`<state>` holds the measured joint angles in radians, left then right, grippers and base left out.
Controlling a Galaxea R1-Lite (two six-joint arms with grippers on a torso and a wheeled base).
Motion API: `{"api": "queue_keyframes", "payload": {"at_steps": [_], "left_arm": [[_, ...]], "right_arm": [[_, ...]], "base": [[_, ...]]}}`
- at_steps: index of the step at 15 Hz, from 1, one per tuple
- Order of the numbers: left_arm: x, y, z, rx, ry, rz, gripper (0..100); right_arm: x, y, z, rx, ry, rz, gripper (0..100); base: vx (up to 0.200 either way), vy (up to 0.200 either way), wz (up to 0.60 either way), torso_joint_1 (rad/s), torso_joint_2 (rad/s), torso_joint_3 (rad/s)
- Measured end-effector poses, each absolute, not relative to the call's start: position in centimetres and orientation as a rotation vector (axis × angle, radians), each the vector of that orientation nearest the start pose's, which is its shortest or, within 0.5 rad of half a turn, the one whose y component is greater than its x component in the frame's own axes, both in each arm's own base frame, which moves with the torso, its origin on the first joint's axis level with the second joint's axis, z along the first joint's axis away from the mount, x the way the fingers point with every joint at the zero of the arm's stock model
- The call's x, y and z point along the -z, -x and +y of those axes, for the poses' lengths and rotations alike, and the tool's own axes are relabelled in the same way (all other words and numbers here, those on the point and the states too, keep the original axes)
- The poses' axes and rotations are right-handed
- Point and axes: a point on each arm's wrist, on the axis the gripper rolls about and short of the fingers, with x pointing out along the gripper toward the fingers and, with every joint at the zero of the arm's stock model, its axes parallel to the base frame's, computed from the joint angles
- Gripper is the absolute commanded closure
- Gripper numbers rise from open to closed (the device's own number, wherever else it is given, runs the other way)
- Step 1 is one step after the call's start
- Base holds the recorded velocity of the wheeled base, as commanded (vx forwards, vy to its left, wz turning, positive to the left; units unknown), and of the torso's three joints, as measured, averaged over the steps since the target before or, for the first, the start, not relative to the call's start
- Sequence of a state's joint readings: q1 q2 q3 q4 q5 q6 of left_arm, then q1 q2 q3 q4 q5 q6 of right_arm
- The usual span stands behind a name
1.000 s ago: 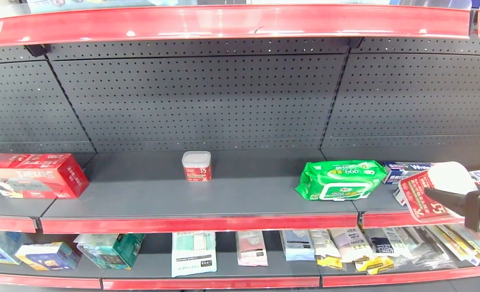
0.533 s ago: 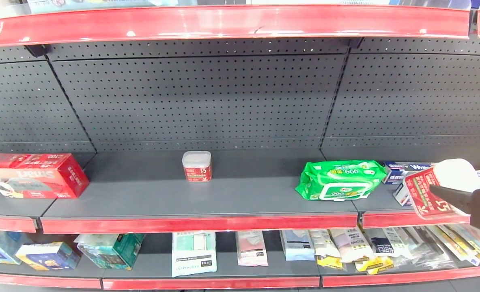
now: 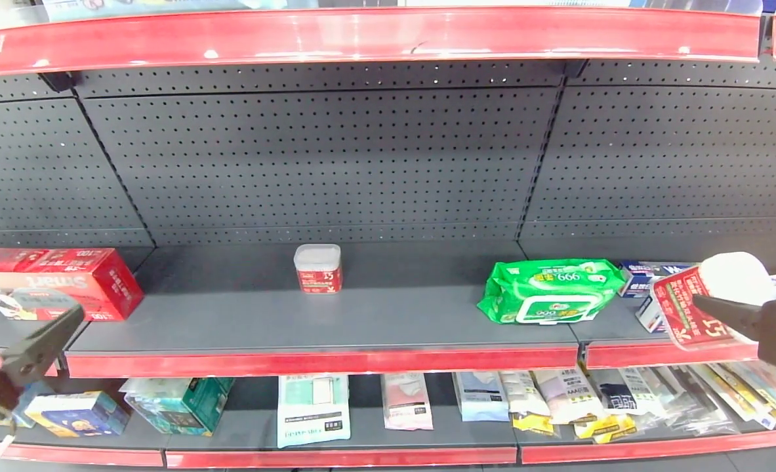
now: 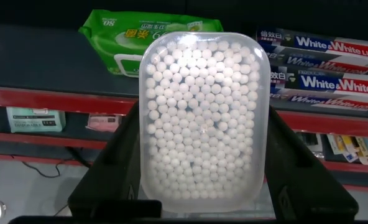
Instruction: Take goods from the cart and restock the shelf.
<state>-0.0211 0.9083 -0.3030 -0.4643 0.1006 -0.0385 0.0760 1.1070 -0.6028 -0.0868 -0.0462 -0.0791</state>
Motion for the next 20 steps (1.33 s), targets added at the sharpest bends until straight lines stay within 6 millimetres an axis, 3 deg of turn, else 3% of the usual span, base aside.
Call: {"api": "queue_keyframes", "payload": {"at_steps": [5, 10, 17, 20], "left_arm": [[-17.0, -17.9, -0.3, -0.012, -0.028, 0.280, 0], [-15.4, -23.5, -0.9, 0.218, -0.111, 0.397, 0], [-13.4, -32.1, -0.6, 0.484, -0.258, 0.379, 0], [-12.1, -34.4, -0.7, 0.534, -0.276, 0.476, 0]], "right_arm": [[-20.7, -15.1, 1.1, -0.054, 0.118, 0.424, 100], [-20.3, -15.1, 1.1, -0.062, 0.140, 0.441, 100], [-20.0, -15.3, 1.1, -0.061, 0.165, 0.464, 100], [-19.8, -15.3, 1.1, -0.060, 0.165, 0.475, 100]], "base": [[0.000, 0.000, 0.00, 0.000, 0.00, 0.000], [0.000, 0.000, 0.00, 0.000, 0.00, 0.000], [0.000, 0.000, 0.00, 0.000, 0.00, 0.000], [0.000, 0.000, 0.00, 0.000, 0.00, 0.000]]}}
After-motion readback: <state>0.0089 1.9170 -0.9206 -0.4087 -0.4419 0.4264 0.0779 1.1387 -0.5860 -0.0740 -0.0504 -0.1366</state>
